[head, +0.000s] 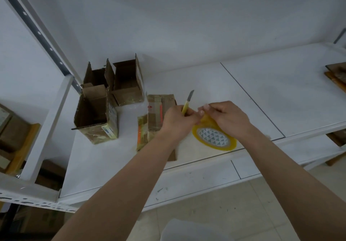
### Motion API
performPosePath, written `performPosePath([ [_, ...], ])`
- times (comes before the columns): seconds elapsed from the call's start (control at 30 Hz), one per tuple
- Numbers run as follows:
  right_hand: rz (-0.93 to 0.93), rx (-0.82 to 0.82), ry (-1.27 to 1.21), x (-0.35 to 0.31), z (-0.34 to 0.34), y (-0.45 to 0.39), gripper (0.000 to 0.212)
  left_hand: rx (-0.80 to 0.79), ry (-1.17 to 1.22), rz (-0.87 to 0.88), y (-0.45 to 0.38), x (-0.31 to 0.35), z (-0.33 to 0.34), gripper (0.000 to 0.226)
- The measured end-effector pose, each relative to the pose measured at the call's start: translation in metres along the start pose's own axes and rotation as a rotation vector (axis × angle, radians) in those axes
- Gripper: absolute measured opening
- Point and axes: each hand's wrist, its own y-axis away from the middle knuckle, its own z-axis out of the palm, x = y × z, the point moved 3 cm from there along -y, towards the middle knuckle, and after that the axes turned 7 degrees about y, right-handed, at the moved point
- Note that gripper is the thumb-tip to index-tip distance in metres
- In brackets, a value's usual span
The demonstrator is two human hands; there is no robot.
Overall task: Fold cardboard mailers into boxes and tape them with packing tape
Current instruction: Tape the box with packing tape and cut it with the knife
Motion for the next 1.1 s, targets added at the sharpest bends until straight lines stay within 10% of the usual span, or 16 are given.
performPosePath([
  [0.17, -0.074, 0.236, 0.191, -0.005, 0.005, 0.006, 0.037, 0.027, 0.535, -0.342, 0.017, -0.002, 0.023, 0.018],
  [0.47, -0.203, 0.438, 0.423, 0.014, 0.017, 0.0, 0.025, -0.149, 0.426, -0.367, 0.029, -0.002, -0.001, 0.02],
  [0.67, -0.123, 0.389, 0.597, 0.043, 0.034, -0.003, 0.031, 0.228, 0.077, -0.082, 0.033, -0.026, -0.089, 0.027],
  [0.87, 0.039, 0.038, 0.775, 0.053, 0.065, -0.009, 0.05, 0.299, -0.67, -0.278, 0.044, -0.12, -0.146, 0.022],
  [1.1, -0.323, 0.399, 0.383, 0.0, 0.05, -0.008, 0.03, 0.231, -0.844, -0.204, 0.053, -0.131, -0.14, 0.039],
])
